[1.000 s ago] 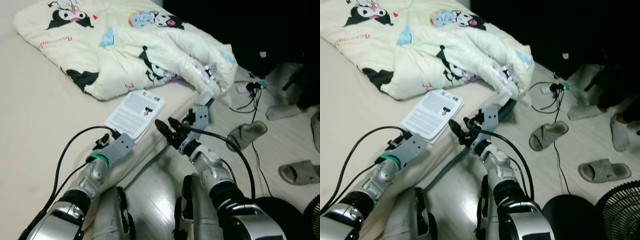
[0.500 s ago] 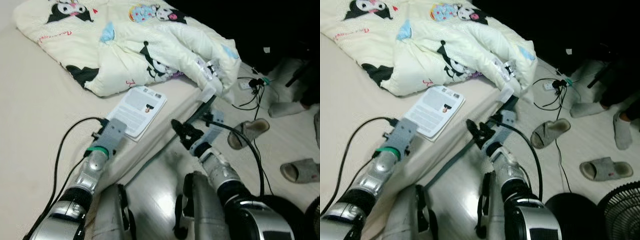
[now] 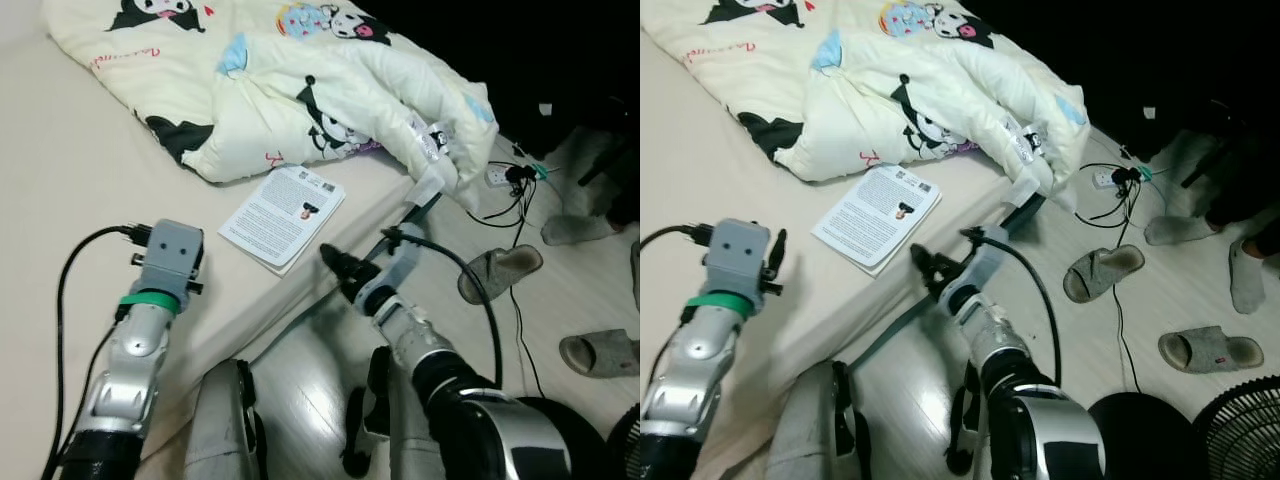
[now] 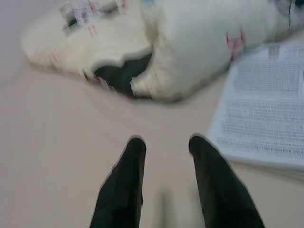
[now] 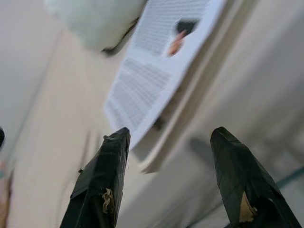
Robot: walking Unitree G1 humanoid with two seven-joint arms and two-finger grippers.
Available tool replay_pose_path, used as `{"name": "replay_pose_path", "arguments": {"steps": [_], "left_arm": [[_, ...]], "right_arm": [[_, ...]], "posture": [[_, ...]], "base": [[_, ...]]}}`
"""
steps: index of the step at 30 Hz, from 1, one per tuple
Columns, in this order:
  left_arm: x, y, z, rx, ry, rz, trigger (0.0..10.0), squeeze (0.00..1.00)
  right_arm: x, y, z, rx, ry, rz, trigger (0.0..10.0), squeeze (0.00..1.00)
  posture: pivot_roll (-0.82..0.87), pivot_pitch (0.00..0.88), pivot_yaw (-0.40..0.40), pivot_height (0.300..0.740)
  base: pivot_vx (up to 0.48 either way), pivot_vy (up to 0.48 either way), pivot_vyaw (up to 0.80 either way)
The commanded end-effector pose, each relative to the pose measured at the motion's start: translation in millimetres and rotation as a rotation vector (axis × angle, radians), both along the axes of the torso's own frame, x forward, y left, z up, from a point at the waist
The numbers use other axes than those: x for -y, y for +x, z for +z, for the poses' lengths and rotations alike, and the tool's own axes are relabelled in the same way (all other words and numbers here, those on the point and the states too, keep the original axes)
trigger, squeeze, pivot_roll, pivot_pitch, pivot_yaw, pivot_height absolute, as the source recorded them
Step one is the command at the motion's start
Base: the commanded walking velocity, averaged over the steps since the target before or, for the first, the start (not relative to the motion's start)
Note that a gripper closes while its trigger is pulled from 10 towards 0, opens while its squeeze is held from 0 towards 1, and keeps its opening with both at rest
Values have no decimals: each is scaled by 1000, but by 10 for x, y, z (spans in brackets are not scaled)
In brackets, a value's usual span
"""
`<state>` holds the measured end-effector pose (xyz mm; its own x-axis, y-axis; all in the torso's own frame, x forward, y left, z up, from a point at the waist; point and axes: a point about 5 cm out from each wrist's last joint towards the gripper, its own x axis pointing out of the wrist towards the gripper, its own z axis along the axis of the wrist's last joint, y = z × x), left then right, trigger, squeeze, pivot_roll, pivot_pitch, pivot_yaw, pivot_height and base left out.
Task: Clean up the room
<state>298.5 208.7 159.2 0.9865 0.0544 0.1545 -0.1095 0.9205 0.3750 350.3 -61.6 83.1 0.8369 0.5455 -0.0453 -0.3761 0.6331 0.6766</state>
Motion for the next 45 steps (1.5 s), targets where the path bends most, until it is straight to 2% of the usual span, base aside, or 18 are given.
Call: {"name": "replay_pose_path", "arguments": {"steps": [1,5,6,7,8,9,10,11,13,15,16,18,19,20,24,27,34,45], "left_arm": [[-43,-51,-25,-23,-6,8,10000,0],[-37,-123,21,-26,-12,-10,10000,0],[-11,-152,10,-35,-17,-17,10000,0],[35,-178,-16,-43,-34,-28,10000,0],[35,-178,-16,-43,-34,-28,10000,0],[98,-201,-51,-54,-58,-44,10000,0],[98,-201,-51,-54,-58,-44,10000,0],[175,-230,-86,-73,-80,-63,10000,0],[175,-230,-86,-73,-80,-63,10000,0],[359,-267,-179,-116,-128,-110,10000,0],[359,-267,-179,-116,-128,-110,10000,0],[511,-236,-244,-146,-168,-147,10000,0],[511,-236,-244,-146,-168,-147,10000,0],[578,-188,-255,-153,-186,-168,10000,0],[632,-112,-252,-177,-229,-207,10000,0],[642,-97,-255,-188,-243,-218,10000,0],[727,31,-238,-197,-277,-233,10000,0],[792,35,-267,-202,-276,-248,10000,0]], "right_arm": [[-59,-45,-52,-24,7,39,10000,0],[-162,-61,-16,10,7,87,10000,0],[-178,-69,-9,39,-23,99,10000,0],[-170,-79,-1,100,-95,104,10000,0],[-170,-79,-1,100,-95,104,10000,0],[-134,-84,17,165,-160,86,10000,0],[-134,-84,17,165,-160,86,10000,0],[-65,-86,40,218,-194,49,10000,0],[-65,-86,40,218,-194,49,10000,0],[188,-120,84,305,-254,-64,10000,0],[188,-120,84,305,-254,-64,10000,0],[446,-200,126,376,-336,-166,10000,0],[446,-200,126,376,-336,-166,10000,0],[562,-247,155,405,-376,-223,10000,0],[658,-301,196,425,-374,-295,10000,0],[669,-320,203,432,-376,-309,10000,0],[723,-351,170,417,-447,-347,10000,0],[748,-363,179,399,-470,-350,10000,0]], "posture": [[209,324,27,606],[201,310,18,606],[190,294,11,606],[174,276,4,606],[174,276,4,606],[160,261,0,606],[160,261,0,606],[138,239,-3,606],[138,239,-3,606],[83,186,-3,606],[83,186,-3,606],[32,125,7,606],[32,125,7,606],[10,95,12,606],[-20,55,23,606],[-23,51,24,606],[-50,10,31,626],[-35,3,26,664]], "base": [[0,0,0],[0,0,0],[0,0,0],[0,0,0],[0,0,0],[0,0,0],[0,0,0],[0,0,0],[0,0,0],[0,0,0],[0,0,0],[0,0,0],[0,0,0],[0,0,0],[0,0,0],[0,0,0],[0,0,0],[0,0,0]]}}
